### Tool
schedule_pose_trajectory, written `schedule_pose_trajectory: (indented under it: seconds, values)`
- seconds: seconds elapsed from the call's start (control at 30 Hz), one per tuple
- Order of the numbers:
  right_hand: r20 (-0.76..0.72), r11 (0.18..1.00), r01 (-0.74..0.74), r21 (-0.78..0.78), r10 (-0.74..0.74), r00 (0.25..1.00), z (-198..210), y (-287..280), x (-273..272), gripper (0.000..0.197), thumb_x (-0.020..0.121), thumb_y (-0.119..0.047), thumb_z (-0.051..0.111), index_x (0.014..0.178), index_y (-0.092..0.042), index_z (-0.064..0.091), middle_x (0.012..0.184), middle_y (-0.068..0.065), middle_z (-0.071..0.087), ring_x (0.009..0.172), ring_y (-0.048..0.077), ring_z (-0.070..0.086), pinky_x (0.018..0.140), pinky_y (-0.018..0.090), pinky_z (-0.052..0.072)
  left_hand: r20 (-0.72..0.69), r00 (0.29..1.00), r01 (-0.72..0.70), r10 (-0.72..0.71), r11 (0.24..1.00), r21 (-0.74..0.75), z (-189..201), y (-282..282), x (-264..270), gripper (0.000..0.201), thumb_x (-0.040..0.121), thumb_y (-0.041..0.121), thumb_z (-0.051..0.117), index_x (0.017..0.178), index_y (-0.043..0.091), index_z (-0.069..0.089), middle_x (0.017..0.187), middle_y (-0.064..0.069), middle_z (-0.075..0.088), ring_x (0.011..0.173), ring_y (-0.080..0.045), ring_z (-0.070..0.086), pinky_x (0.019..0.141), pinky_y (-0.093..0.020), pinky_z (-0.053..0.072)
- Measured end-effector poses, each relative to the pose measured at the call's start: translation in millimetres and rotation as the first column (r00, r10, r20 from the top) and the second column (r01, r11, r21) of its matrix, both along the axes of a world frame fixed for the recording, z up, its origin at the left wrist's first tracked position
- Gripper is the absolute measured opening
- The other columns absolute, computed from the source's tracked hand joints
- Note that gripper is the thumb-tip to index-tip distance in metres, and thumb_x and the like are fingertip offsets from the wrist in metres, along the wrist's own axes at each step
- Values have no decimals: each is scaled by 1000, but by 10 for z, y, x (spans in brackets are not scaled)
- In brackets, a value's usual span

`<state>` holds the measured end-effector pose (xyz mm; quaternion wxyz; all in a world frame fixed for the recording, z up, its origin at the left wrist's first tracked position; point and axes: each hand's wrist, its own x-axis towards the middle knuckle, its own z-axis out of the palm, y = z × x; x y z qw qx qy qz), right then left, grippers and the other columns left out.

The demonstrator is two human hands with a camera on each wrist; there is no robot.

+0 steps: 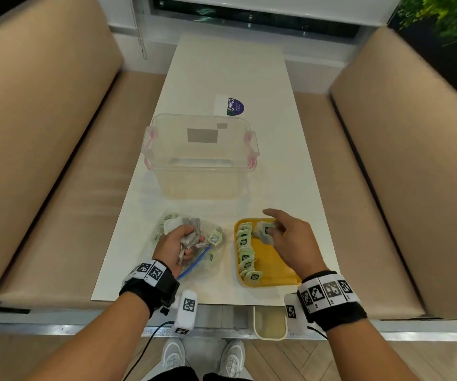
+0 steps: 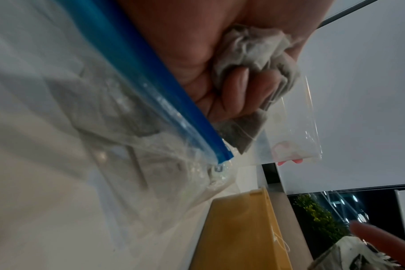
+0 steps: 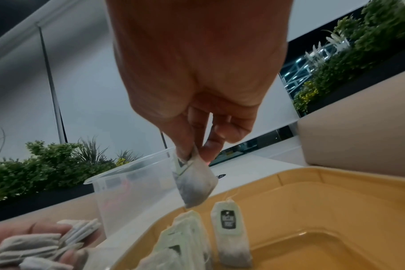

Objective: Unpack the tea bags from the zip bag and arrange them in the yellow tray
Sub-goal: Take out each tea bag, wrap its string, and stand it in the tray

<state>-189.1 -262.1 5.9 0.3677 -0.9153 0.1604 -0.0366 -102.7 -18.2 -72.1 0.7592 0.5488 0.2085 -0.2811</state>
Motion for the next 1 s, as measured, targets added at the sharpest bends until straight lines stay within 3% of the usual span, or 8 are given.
schedule_pose_trajectory:
  seconds: [0.13,0.3,0.5,0.63,0.8,1.0]
  values:
    - [-63,994,2,-106,-9,998,16,-124,-4,21,86,-7,57,93,-20,71,90,-4,67,85,13,62,70,25,50,10,1000,-1,2,1000,-8,-34,7,-4,22,92,18,58,76,3,64,80,-18,69,40,-14,34,39,-19,24]
    - [-105,991,20,-132,-34,994,-14,-286,17,12,86,-10,65,87,-20,72,93,-4,61,86,11,57,65,13,39,23,1000,8,-7,1000,-23,-46,25,7,20,91,17,58,76,3,61,81,-19,67,39,-14,33,39,-19,23]
    - [-147,995,39,-89,-52,988,-35,-330,87,11,84,-9,70,86,-19,73,86,-6,66,77,5,57,59,10,36,32,999,9,-8,1000,-27,-29,29,18,22,91,17,57,75,3,62,79,-19,67,39,-14,32,41,-20,22]
    - [-204,993,25,-114,-48,978,-133,-303,153,13,85,-6,67,90,-16,73,92,1,70,85,14,63,59,13,41,44,999,1,0,1000,-22,-16,28,6,25,91,16,57,70,4,63,79,-20,67,39,-15,31,41,-21,21]
    - [-256,989,17,-144,-54,965,-232,-203,221,20,86,-5,62,99,-13,75,101,6,72,92,20,64,77,28,52,45,999,-5,5,1000,-9,29,13,-25,32,93,14,55,63,5,64,78,-20,67,38,-14,32,39,-19,23]
    - [-280,984,55,-171,-102,954,-273,-102,281,25,88,-3,57,103,-13,74,106,7,72,96,22,65,74,21,43,57,998,2,-3,1000,11,60,16,-33,25,93,14,55,74,-1,62,78,-20,69,39,-14,32,40,-20,23]
